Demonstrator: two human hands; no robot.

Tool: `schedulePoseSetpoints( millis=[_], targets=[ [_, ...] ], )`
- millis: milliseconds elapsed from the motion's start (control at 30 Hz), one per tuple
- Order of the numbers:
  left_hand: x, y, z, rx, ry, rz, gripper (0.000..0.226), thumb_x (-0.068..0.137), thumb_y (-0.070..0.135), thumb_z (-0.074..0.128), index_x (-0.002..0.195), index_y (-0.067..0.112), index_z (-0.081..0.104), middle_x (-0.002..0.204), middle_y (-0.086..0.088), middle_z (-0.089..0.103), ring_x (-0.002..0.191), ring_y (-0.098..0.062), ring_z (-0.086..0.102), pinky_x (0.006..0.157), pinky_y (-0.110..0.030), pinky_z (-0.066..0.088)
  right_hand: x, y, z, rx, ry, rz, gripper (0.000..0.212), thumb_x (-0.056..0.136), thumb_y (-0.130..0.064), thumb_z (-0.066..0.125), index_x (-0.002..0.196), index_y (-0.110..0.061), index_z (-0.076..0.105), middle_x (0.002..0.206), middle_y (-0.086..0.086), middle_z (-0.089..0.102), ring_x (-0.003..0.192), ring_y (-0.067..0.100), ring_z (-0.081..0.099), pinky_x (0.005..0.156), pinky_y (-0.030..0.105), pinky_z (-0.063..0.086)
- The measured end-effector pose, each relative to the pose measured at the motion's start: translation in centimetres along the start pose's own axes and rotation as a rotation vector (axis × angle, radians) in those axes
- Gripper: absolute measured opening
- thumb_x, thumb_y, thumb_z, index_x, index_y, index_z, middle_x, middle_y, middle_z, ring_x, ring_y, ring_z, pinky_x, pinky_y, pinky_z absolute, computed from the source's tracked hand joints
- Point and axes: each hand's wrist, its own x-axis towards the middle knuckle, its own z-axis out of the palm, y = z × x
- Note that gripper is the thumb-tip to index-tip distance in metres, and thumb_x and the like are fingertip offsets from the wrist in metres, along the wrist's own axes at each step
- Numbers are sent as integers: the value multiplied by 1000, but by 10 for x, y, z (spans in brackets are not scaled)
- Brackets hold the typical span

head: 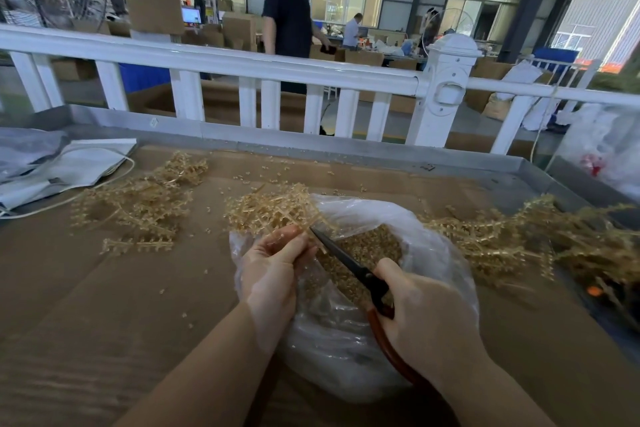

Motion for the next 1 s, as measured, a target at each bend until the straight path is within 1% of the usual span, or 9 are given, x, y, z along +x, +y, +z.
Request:
schedulePoseSetpoints(
  millis=[100,133,200,400,500,600,700,867,1000],
  targets=[
    [0,-1,0,1,-6,1,13,83,-13,59,82,0,58,85,-11,65,66,-18,65,60,-22,57,-2,0,3,5,22,3,13,80,-30,67,84,-24,56,54,-7,57,46,7,53,41,21,45],
    [0,-1,0,1,-5,-2,14,83,-13,58,82,0,58,87,-11,64,68,-19,64,59,-22,57,-2,0,3,-2,35,6,15,78,-30,69,82,-24,56,53,-7,56,45,7,52,39,20,42],
    [0,0,-1,-6,-1,-22,15,82,-14,59,82,1,59,83,-11,65,66,-18,65,58,-22,57,-2,0,4,-10,70,12,19,72,-28,74,79,-23,57,50,-7,54,42,8,51,36,18,36],
    [2,5,-5,-23,-44,-74,15,83,-12,57,78,2,60,59,-8,66,52,-15,65,52,-24,57,-3,2,9,-23,112,-3,26,65,-28,80,77,-24,57,50,-6,54,42,9,52,38,18,34],
    [3,5,-4,-19,-55,-73,11,84,-8,59,81,2,61,60,-7,66,52,-14,65,51,-23,56,-4,3,9,-13,124,1,28,62,-29,82,76,-25,58,49,-7,54,41,7,52,38,16,32],
    [3,4,-4,-7,-66,-75,10,85,-9,57,85,1,60,70,-10,65,53,-13,65,53,-23,57,-5,4,11,13,141,4,30,59,-28,84,74,-25,57,48,-8,53,40,6,51,40,13,26],
    [2,3,-4,1,-69,-63,11,86,-10,56,85,0,60,75,-11,64,53,-13,64,55,-22,57,-6,4,12,30,144,5,29,61,-30,82,75,-25,58,48,-8,53,41,7,51,40,13,27],
    [1,4,-4,-18,-60,-62,15,86,-10,55,82,2,62,67,-7,66,52,-13,63,55,-21,56,-7,4,11,70,118,18,25,67,-35,78,77,-27,57,53,-8,56,47,6,53,40,15,33],
    [0,5,-5,-29,-73,-64,16,85,-10,55,81,4,62,59,-4,67,51,-11,64,55,-20,56,-7,3,11,91,116,21,25,67,-35,78,77,-27,56,53,-9,56,47,6,53,43,6,22]
  ],
)
